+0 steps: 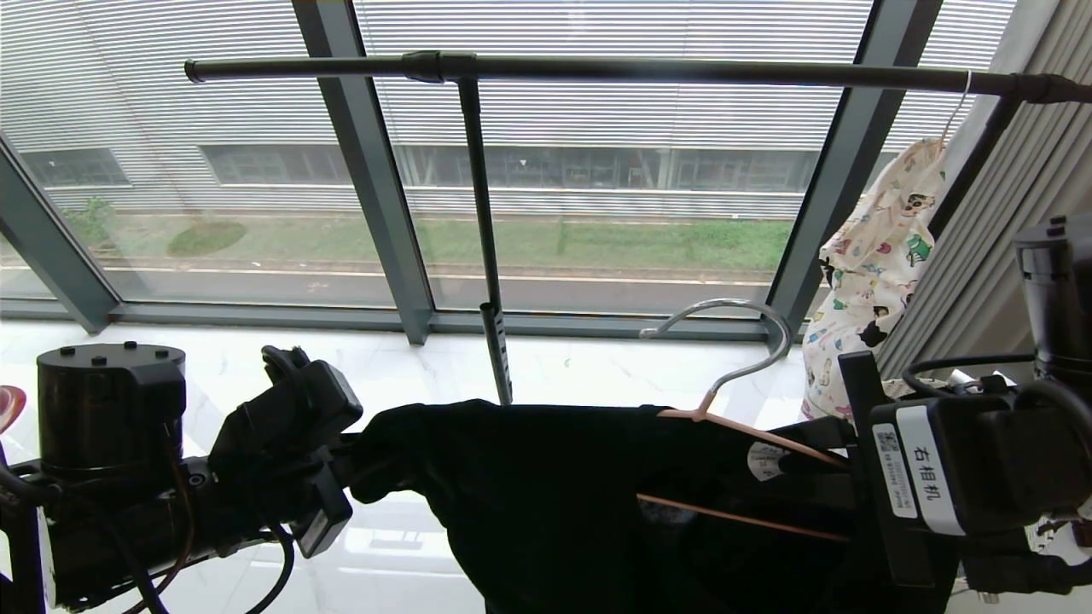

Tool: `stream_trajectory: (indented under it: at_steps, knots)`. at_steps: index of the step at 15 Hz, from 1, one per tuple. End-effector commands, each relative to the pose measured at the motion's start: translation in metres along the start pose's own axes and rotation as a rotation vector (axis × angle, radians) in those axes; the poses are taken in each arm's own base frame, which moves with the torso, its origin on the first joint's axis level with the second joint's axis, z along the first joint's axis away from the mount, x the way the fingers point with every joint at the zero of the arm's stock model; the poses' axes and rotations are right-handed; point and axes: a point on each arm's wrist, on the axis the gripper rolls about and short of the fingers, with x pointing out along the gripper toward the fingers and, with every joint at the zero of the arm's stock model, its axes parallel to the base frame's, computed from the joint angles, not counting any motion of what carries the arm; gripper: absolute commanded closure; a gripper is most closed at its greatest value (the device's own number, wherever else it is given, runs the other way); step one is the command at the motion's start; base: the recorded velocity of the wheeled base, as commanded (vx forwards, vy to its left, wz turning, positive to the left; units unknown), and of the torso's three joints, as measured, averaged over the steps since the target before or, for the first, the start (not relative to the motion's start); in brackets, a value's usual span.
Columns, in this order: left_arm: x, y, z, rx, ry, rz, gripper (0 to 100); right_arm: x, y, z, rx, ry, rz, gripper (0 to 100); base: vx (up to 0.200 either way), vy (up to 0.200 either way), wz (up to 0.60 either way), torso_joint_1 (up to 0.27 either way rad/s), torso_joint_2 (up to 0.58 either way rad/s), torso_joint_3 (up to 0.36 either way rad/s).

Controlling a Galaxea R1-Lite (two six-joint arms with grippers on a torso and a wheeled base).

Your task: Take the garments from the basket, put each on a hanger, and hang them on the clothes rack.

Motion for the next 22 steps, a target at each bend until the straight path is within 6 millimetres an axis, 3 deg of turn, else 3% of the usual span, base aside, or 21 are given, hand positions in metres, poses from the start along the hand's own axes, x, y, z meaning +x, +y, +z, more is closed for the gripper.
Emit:
stream_trajectory:
  at_steps: [1, 4, 7, 11, 12, 17, 22]
  knots:
    - [0.001, 0.0, -0.002, -0.008, 0.016, 0.009, 100, 0.001, 0.0, 0.0, 0.001, 0.002, 0.003, 100, 0.0, 0.0, 0.0, 0.0, 0.0, 0.0]
    - [-0.003, 0.004, -0.018, -0.044, 0.104, 0.074, 100, -0.002, -0.001, -0.001, 0.009, 0.008, -0.012, 100, 0.0, 0.0, 0.0, 0.0, 0.0, 0.0]
    - [-0.012, 0.019, -0.039, -0.109, 0.218, 0.213, 100, -0.008, -0.005, -0.006, 0.033, 0.025, -0.043, 100, 0.0, 0.0, 0.0, 0.0, 0.0, 0.0]
    - [-0.019, 0.028, -0.047, -0.141, 0.248, 0.265, 100, -0.009, -0.006, -0.008, 0.057, 0.032, -0.052, 100, 0.0, 0.0, 0.0, 0.0, 0.0, 0.0]
    - [-0.018, 0.027, -0.046, -0.138, 0.244, 0.262, 0, -0.009, -0.006, -0.008, 0.057, 0.032, -0.052, 100, 0.0, 0.0, 0.0, 0.0, 0.0, 0.0]
    - [-0.018, 0.021, -0.035, -0.102, 0.195, 0.235, 0, -0.013, -0.01, -0.013, 0.125, 0.055, -0.085, 100, 0.0, 0.0, 0.0, 0.0, 0.0, 0.0]
    - [-0.038, 0.027, -0.032, -0.113, 0.167, 0.328, 0, -0.041, -0.017, -0.04, 0.588, 0.26, -0.392, 100, 0.0, 0.0, 0.0, 0.0, 0.0, 0.0]
